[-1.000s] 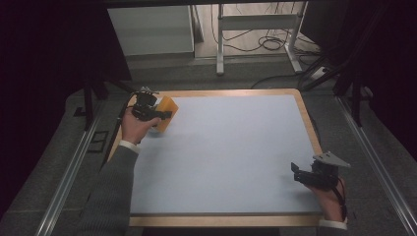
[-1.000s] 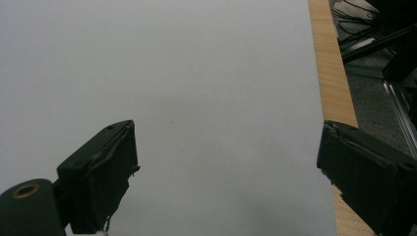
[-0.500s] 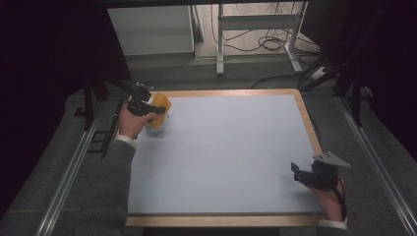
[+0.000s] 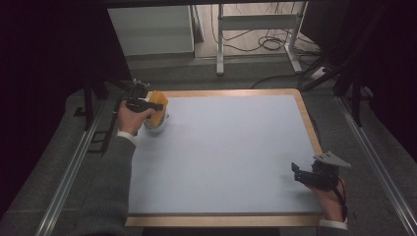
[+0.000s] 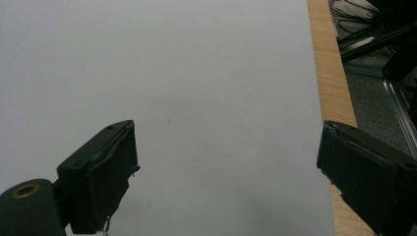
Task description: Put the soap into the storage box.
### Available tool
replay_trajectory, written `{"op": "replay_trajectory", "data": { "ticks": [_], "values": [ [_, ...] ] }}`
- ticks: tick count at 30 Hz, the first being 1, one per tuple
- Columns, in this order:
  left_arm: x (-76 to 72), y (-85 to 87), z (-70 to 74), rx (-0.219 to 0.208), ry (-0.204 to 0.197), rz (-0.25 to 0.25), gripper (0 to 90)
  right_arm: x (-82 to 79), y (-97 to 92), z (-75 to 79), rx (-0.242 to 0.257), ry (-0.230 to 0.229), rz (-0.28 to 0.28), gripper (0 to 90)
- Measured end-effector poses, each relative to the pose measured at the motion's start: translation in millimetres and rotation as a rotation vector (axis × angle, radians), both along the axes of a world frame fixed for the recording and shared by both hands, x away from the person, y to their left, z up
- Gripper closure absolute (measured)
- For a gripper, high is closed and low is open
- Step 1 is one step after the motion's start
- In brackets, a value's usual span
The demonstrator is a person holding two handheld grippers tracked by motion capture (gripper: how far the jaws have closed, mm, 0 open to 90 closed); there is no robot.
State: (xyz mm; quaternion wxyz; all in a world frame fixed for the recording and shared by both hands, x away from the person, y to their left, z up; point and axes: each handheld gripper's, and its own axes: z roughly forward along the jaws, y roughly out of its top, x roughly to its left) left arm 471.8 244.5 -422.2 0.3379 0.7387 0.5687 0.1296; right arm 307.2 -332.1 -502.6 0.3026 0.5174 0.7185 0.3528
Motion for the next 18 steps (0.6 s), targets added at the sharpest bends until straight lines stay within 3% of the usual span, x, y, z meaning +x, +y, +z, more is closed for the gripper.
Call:
{"op": "replay_trajectory", "data": {
  "ticks": [9, 18],
  "values": [
    [11.6, 4.9, -11.7, -0.006, 0.022, 0.017, 61.3, -0.5, -2.8, -2.0, -0.013, 0.005, -0.011, 8.3],
    [23.3, 14.3, -21.3, -0.021, 0.035, 0.067, 61.3, -1.5, -2.4, 1.7, -0.007, -0.004, -0.005, 8.3]
  ]
}}
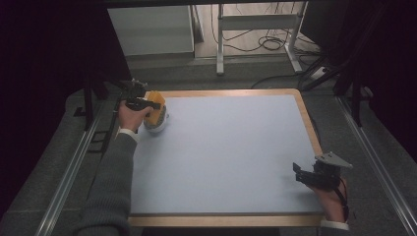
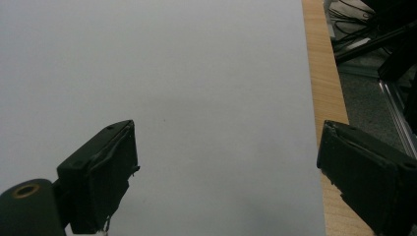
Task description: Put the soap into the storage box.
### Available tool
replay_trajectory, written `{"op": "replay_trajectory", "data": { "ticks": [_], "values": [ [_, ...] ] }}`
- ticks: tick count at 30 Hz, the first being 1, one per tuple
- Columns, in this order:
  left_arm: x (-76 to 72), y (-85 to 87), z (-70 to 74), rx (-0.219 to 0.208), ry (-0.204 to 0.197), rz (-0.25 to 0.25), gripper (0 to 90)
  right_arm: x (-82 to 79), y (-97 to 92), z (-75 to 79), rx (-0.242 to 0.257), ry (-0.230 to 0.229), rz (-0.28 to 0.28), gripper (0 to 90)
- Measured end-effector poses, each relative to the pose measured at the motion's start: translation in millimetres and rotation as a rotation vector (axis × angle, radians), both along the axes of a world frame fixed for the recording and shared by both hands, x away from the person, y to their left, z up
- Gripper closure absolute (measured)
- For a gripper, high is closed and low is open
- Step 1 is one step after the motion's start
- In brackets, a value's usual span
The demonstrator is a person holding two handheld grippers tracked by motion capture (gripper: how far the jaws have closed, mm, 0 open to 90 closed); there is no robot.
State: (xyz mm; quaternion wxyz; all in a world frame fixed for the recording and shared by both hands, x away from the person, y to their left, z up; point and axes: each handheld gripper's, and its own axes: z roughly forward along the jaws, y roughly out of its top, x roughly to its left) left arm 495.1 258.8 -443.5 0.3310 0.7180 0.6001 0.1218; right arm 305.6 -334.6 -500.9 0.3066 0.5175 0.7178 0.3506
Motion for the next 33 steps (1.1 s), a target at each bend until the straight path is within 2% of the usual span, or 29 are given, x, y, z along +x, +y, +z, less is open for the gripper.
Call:
{"op": "replay_trajectory", "data": {
  "ticks": [5, 8, 13, 21, 25, 26, 28, 30, 31, 33],
  "values": [
    [4.8, 0.5, -7.4, -0.008, 0.015, 0.010, 61.2, 0.5, 0.0, -2.2, -0.017, 0.007, -0.005, 8.3],
    [5.1, -0.3, -10.5, -0.004, 0.005, 0.011, 61.3, 0.6, 1.4, -2.5, -0.019, 0.010, -0.002, 8.3],
    [6.8, 5.5, -18.5, -0.007, 0.026, 0.029, 61.2, 1.2, 3.7, -4.0, -0.034, 0.015, 0.001, 8.3],
    [8.2, 6.2, -23.3, -0.006, 0.036, 0.057, 61.2, 1.3, 3.8, -4.3, -0.034, 0.017, 0.002, 8.3],
    [9.8, 5.6, -28.9, 0.007, 0.049, 0.062, 61.0, 1.4, 3.8, -4.7, -0.034, 0.018, 0.003, 8.3],
    [9.5, 6.7, -29.5, 0.005, 0.048, 0.062, 60.9, 1.4, 3.6, -4.8, -0.034, 0.018, 0.003, 8.3],
    [7.9, 8.5, -27.1, -0.016, 0.021, 0.071, 60.1, 1.4, 3.2, -5.0, -0.035, 0.018, 0.006, 8.3],
    [6.4, 8.0, -21.8, -0.013, 0.001, 0.076, 57.6, 1.5, 3.1, -5.2, -0.032, 0.019, 0.007, 8.3],
    [6.1, 7.5, -19.5, -0.003, 0.000, 0.073, 50.3, 1.8, 3.5, -5.5, -0.032, 0.021, 0.007, 8.3],
    [5.2, 7.1, -16.5, 0.016, -0.006, 0.078, 48.2, 1.9, 4.2, -5.8, -0.032, 0.020, 0.005, 8.3]
  ]
}}
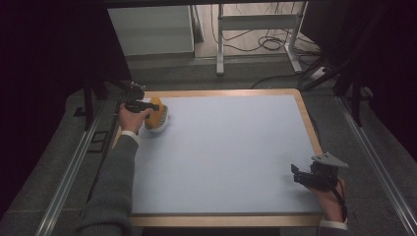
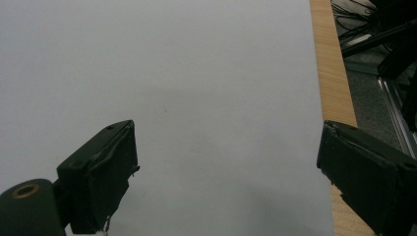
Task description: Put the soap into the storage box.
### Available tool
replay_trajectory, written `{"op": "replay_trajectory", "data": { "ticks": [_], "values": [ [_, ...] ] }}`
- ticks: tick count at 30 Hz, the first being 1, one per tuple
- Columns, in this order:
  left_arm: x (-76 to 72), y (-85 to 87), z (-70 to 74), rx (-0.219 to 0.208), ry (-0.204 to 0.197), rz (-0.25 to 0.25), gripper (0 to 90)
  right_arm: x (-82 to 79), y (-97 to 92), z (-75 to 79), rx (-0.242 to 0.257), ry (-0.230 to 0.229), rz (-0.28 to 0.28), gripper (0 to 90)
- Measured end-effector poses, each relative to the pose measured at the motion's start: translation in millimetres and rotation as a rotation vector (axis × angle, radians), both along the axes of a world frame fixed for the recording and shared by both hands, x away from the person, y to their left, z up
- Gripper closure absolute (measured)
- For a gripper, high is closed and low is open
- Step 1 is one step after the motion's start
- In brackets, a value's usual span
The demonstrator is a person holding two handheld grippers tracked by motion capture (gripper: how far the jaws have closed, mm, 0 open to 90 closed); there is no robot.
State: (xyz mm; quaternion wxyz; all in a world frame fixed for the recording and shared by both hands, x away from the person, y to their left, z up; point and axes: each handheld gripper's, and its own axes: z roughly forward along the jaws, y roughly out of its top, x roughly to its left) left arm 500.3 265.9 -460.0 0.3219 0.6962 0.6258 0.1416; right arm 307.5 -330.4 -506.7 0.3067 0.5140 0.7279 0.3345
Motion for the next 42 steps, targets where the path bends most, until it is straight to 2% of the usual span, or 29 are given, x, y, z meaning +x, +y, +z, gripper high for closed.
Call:
{"op": "replay_trajectory", "data": {
  "ticks": [3, 5, 9, 13, 20, 21, 22, 23, 24, 25, 26, 27, 28, 31, 32, 38, 41, 42],
  "values": [
    [-0.8, 1.2, 0.2, 0.019, 0.004, 0.014, 40.7, -0.2, 0.9, 0.2, -0.003, 0.001, 0.007, 8.3],
    [-1.4, 4.6, -1.4, 0.029, 0.009, 0.015, 40.0, -0.2, 0.9, 0.0, -0.004, 0.001, 0.007, 8.3],
    [-2.8, 11.4, -3.9, 0.019, 0.013, 0.029, 36.3, 0.2, 1.0, -0.8, -0.001, 0.005, 0.004, 8.3],
    [-4.7, 17.4, -5.0, 0.036, 0.020, 0.035, 32.4, 0.6, 1.3, -1.3, -0.006, 0.007, 0.007, 8.3],
    [-14.9, 26.9, -0.8, 0.011, -0.019, 0.032, 28.0, 0.9, 3.1, -2.3, -0.009, 0.014, 0.012, 8.3],
    [-18.5, 28.4, 0.6, 0.007, -0.043, 0.021, 30.0, 0.9, 3.4, -2.3, -0.009, 0.014, 0.012, 8.3],
    [-27.2, 31.2, 3.5, -0.012, -0.095, 0.020, 32.3, 0.8, 3.6, -2.0, -0.008, 0.014, 0.013, 8.3],
    [-27.2, 31.2, 3.5, -0.012, -0.095, 0.020, 32.2, 0.8, 3.6, -2.0, -0.008, 0.014, 0.013, 8.3],
    [-34.8, 33.0, 5.2, -0.034, -0.110, -0.008, 31.8, 0.7, 3.5, -1.0, 0.009, 0.015, 0.016, 8.3],
    [-34.8, 33.0, 5.2, -0.034, -0.110, -0.008, 31.2, 0.7, 3.5, -1.0, 0.009, 0.015, 0.016, 8.3],
    [-42.6, 35.9, 7.5, -0.049, -0.125, -0.032, 31.4, 1.4, 3.7, 0.0, 0.018, 0.010, 0.019, 8.3],
    [-42.6, 35.9, 7.5, -0.049, -0.125, -0.032, 31.1, 1.4, 3.7, 0.0, 0.018, 0.010, 0.019, 8.3],
    [-49.6, 38.7, 9.5, -0.062, -0.135, -0.045, 31.1, 3.2, 5.2, 0.7, 0.018, 0.008, 0.026, 8.3],
    [-57.3, 40.2, 11.3, -0.063, -0.144, -0.057, 31.0, 7.2, 9.7, -0.1, 0.013, 0.011, 0.041, 8.3],
    [-64.6, 40.5, 12.0, -0.073, -0.141, -0.082, 30.9, 8.5, 11.4, -0.9, 0.010, 0.014, 0.049, 8.3],
    [-82.2, 37.2, 13.4, -0.075, -0.150, -0.131, 30.6, 12.6, 18.6, -2.4, 0.000, 0.022, 0.075, 8.3],
    [-97.3, 34.4, 16.1, -0.081, -0.184, -0.159, 31.4, 12.0, 19.5, -2.6, -0.001, 0.023, 0.078, 8.3],
    [-108.6, 31.9, 17.3, -0.091, -0.199, -0.183, 31.5, 10.5, 19.8, -2.8, -0.004, 0.025, 0.080, 8.3]
  ]
}}
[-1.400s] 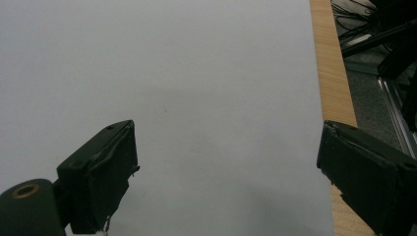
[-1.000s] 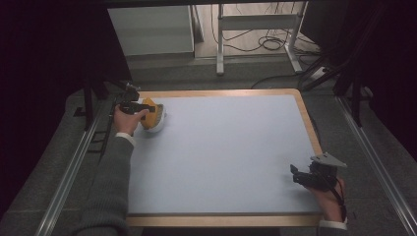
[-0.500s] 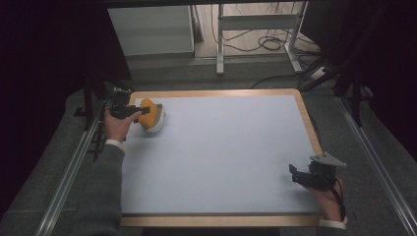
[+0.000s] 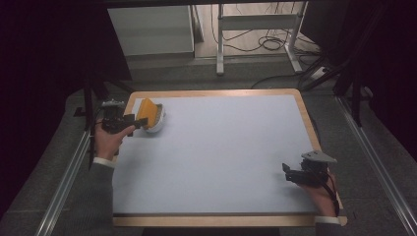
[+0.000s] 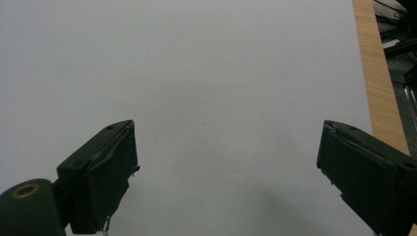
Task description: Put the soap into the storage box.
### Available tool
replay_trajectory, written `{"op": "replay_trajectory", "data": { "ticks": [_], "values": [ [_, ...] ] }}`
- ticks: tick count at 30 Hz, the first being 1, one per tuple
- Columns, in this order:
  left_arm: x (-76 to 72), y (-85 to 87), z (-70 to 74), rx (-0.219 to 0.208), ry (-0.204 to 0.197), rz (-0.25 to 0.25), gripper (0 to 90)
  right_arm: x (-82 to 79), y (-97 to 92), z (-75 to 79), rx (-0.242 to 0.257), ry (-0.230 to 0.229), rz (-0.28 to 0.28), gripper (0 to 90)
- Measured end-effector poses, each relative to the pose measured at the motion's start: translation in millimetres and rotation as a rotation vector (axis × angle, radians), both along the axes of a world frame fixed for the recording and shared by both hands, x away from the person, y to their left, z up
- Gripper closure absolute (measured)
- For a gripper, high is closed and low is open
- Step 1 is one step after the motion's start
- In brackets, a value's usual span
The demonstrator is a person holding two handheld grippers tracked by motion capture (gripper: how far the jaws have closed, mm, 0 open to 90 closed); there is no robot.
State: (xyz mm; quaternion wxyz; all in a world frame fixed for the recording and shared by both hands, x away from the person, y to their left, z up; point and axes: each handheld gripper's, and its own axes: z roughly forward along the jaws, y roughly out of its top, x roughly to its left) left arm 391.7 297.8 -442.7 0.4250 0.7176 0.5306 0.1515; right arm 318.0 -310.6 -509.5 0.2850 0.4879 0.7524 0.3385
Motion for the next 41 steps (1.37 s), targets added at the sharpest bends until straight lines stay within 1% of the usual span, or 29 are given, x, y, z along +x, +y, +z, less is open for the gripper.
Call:
{"op": "replay_trajectory", "data": {
  "ticks": [1, 3, 5, 7, 9, 10, 11, 13, 16, 18, 19, 21, 24, 25, 27, 28, 29, 30, 31, 32, 33, 35, 36, 38, 41],
  "values": [
    [0.0, 0.0, 0.0, 0.000, 0.000, 0.000, 31.5, 0.0, 0.0, 0.0, 0.000, 0.000, 0.000, 8.3],
    [-12.0, -5.0, -0.5, 0.002, -0.010, -0.035, 31.7, -2.3, 0.4, 0.3, 0.000, -0.002, -0.002, 8.3],
    [-24.1, -12.1, -4.0, 0.003, -0.017, -0.071, 31.6, -4.8, 1.1, 1.8, -0.003, -0.007, -0.002, 8.3],
    [-35.6, -19.8, -9.7, 0.008, -0.024, -0.104, 31.2, -7.1, 2.8, 3.9, 0.000, -0.011, 0.001, 8.3],
    [-46.9, -26.2, -16.0, 0.009, -0.043, -0.122, 31.5, -8.5, 4.6, 5.6, 0.002, -0.018, 0.005, 8.3],
    [-56.1, -30.1, -23.0, 0.003, -0.045, -0.133, 31.3, -9.5, 6.9, 6.9, -0.001, -0.022, 0.012, 8.3],
    [-56.1, -30.1, -23.0, 0.003, -0.045, -0.133, 31.2, -9.5, 6.9, 6.9, -0.001, -0.022, 0.012, 8.3],
    [-63.6, -33.5, -29.4, -0.001, -0.031, -0.149, 30.8, -10.3, 9.3, 7.6, -0.003, -0.024, 0.018, 8.3],
    [-73.0, -37.6, -37.7, 0.006, -0.017, -0.149, 30.0, -11.9, 12.2, 7.4, -0.005, -0.022, 0.037, 8.3],
    [-77.8, -40.6, -43.3, -0.015, -0.007, -0.158, 29.6, -11.8, 12.3, 7.5, -0.005, -0.023, 0.038, 8.3],
    [-79.9, -42.4, -46.3, -0.017, -0.004, -0.163, 29.3, -11.4, 12.3, 7.7, -0.005, -0.025, 0.039, 8.3],
    [-82.7, -46.4, -52.8, 0.000, 0.006, -0.175, 28.5, -10.0, 13.4, 8.0, -0.006, -0.026, 0.039, 8.3],
    [-81.8, -48.8, -60.5, 0.041, 0.025, -0.186, 27.8, -7.1, 16.7, 7.8, -0.009, -0.027, 0.047, 8.3],
    [-81.6, -48.6, -61.6, 0.044, 0.024, -0.174, 27.8, -7.1, 16.7, 7.8, -0.009, -0.027, 0.047, 8.3],
    [-80.6, -48.6, -63.1, 0.016, 0.020, -0.160, 28.3, -6.7, 17.7, 6.8, -0.013, -0.024, 0.051, 8.3],
    [-79.2, -49.8, -64.2, 0.007, 0.024, -0.166, 28.4, -6.7, 17.7, 6.6, -0.016, -0.023, 0.052, 8.3],
    [-78.0, -51.7, -65.4, 0.010, 0.032, -0.172, 28.2, -6.8, 17.6, 6.5, -0.016, -0.022, 0.050, 8.3],
    [-75.7, -55.2, -68.1, 0.035, 0.045, -0.187, 27.4, -7.3, 17.4, 6.9, -0.016, -0.025, 0.050, 8.3],
    [-75.7, -55.2, -68.1, 0.035, 0.045, -0.187, 27.3, -7.3, 17.4, 6.9, -0.016, -0.025, 0.050, 8.3],
    [-75.6, -56.3, -69.0, 0.048, 0.041, -0.183, 27.4, -8.0, 17.0, 8.0, -0.015, -0.030, 0.046, 8.3],
    [-75.9, -56.7, -69.2, 0.051, 0.035, -0.179, 27.4, -8.0, 17.0, 8.0, -0.015, -0.030, 0.046, 8.3],
    [-75.4, -55.8, -68.8, 0.044, 0.044, -0.185, 27.6, -8.4, 16.9, 8.9, -0.012, -0.032, 0.044, 8.3],
    [-75.2, -55.5, -69.2, 0.052, 0.047, -0.184, 27.2, -8.1, 17.4, 8.8, -0.011, -0.037, 0.041, 8.3],
    [-75.2, -55.5, -69.4, 0.053, 0.048, -0.186, 27.2, -7.8, 17.9, 8.8, -0.013, -0.037, 0.042, 8.3],
    [-75.2, -56.7, -69.3, 0.038, 0.046, -0.191, 27.0, -7.0, 21.7, 10.6, 0.001, -0.046, 0.039, 8.3]
  ]
}}
